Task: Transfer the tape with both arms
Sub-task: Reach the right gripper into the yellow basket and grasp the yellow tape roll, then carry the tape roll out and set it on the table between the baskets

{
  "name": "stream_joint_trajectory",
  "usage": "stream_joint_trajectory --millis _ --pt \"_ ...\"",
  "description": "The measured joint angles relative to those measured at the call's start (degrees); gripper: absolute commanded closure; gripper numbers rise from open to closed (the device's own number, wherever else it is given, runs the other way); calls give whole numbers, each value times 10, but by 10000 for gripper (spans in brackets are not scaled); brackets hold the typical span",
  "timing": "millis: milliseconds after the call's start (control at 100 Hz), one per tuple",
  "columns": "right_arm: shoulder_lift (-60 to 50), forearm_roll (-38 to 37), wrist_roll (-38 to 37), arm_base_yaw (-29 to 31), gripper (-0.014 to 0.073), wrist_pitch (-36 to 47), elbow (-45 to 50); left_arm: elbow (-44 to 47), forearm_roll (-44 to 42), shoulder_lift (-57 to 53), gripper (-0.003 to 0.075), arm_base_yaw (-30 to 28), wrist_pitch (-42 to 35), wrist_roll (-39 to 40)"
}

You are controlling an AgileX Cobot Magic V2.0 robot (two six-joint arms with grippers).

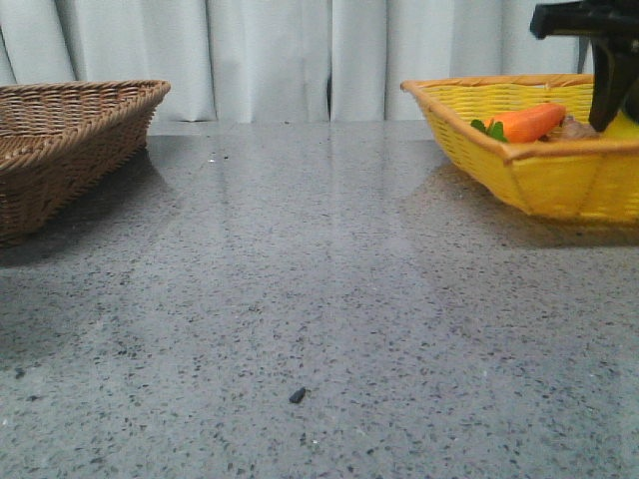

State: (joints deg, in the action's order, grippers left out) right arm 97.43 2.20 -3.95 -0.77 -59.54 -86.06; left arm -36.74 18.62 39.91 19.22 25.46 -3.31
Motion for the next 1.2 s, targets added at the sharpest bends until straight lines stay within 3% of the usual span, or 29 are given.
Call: stream_joint_trajectory --millis 230,450,630,820,910,1060,1110,1200 --pt "-50 29 -1 -35 641 -25 -101 0 -1 0 262 0 0 0" --pt "-70 117 -1 -153 641 12 -209 0 -1 0 262 0 0 0" --pt "-3 152 0 -266 641 40 -217 0 -1 0 262 0 0 0" --pt "111 153 1 -304 633 39 -216 0 -1 0 262 0 4 0" --pt "147 149 1 -305 543 25 -215 0 -1 0 262 0 13 0" --pt "159 148 2 -303 179 7 -215 0 -2 0 262 0 31 -12" --pt "159 148 2 -303 93 -2 -219 0 -2 0 262 0 31 -19" --pt "157 148 2 -303 104 -14 -235 -5 -2 2 262 4 33 -28"
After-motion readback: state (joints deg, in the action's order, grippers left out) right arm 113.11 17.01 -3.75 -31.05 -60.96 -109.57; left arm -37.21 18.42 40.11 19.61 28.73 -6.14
